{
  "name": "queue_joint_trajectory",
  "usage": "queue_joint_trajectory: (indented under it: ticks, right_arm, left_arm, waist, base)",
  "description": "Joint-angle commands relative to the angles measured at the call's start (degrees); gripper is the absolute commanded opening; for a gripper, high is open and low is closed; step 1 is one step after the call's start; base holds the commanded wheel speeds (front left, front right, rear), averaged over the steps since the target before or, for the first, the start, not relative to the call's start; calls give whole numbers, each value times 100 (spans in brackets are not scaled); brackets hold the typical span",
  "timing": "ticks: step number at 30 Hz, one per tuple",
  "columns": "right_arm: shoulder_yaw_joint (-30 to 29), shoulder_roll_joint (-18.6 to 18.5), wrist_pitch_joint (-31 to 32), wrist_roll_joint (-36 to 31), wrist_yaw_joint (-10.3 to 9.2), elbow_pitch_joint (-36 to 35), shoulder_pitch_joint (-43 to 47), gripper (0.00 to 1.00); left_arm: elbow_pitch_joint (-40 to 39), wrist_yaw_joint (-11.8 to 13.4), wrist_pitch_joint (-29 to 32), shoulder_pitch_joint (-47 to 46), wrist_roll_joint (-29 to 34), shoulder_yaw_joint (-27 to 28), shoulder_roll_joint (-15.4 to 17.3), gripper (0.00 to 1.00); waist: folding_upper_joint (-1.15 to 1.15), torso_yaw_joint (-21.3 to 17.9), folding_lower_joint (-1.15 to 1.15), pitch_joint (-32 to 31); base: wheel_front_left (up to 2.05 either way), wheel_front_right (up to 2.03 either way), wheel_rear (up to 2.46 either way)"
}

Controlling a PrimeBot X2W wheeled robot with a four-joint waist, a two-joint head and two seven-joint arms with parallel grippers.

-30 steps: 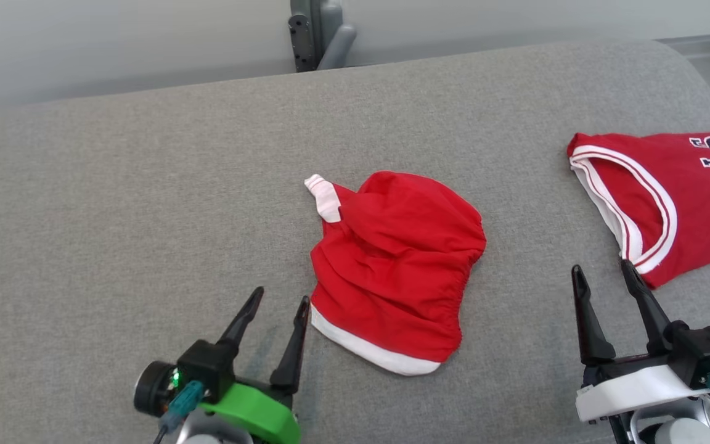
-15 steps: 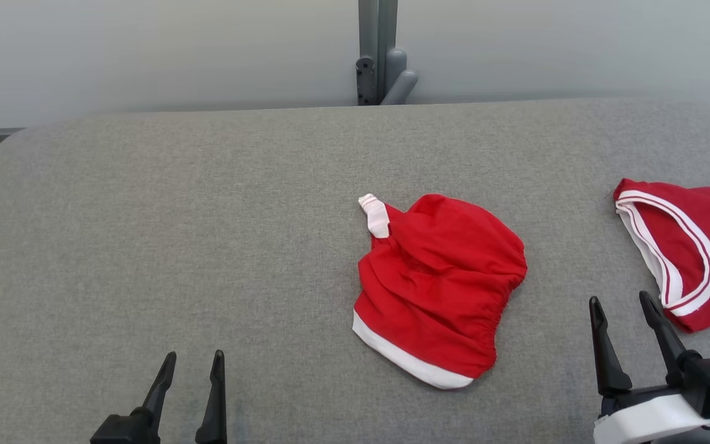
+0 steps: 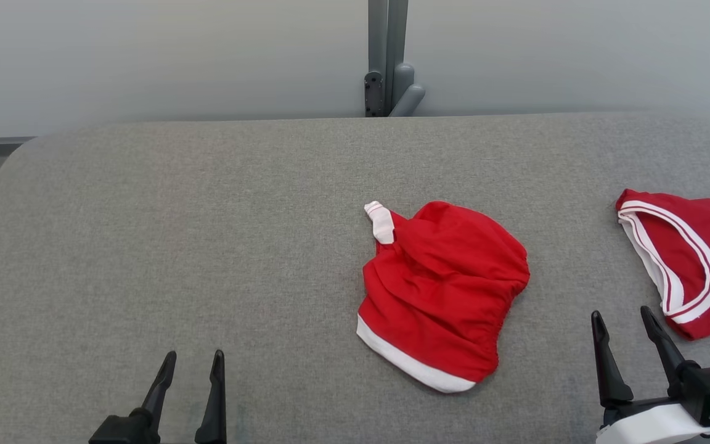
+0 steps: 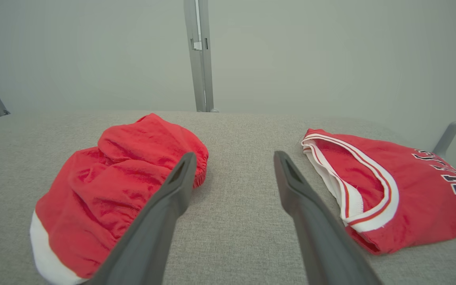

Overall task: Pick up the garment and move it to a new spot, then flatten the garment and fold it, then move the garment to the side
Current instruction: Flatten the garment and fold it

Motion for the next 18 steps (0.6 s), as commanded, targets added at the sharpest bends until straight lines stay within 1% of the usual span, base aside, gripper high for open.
queue_joint_trajectory:
  ticks: [1, 6, 8, 11, 12, 14, 18]
  right_arm:
    - [4, 5, -1, -15, -2, 13, 38, 100]
    - [14, 16, -1, -1, -2, -14, -12, 100]
    - [6, 15, -1, 7, -2, -36, -71, 100]
    - [-13, 13, -1, 12, -2, -58, -136, 100]
    - [-13, 13, -1, 12, -2, -58, -136, 100]
    - [-19, 18, -1, 21, -2, -79, -181, 100]
    - [-18, 33, -1, 29, -2, -101, -280, 100]
  left_arm:
    - [17, -28, -14, 50, 33, 11, -48, 100]
    - [-54, -49, -15, 24, 63, 4, -85, 100]
    - [-111, -51, -14, -96, -47, -149, -102, 100]
    - [-163, -52, -14, -326, -135, -660, -115, 100]
    - [-163, -52, -14, -326, -135, -660, -115, 100]
    - [-119, -52, -14, -505, -208, -1158, -116, 100]
    - [78, -49, -15, -1083, -382, -2378, -114, 100]
  waist:
    - [29, -37, 0, -13]
    - [29, -138, 0, 31]
    - [29, -185, 0, 92]
    - [29, -285, 0, 172]
    - [29, -285, 0, 172]
    - [29, -366, 0, 249]
    - [29, -563, 0, 413]
  base:
    - [0, 0, 0]
    - [0, 0, 0]
    - [0, 0, 0]
    - [0, 0, 0]
    - [0, 0, 0]
    - [0, 0, 0]
    - [0, 0, 0]
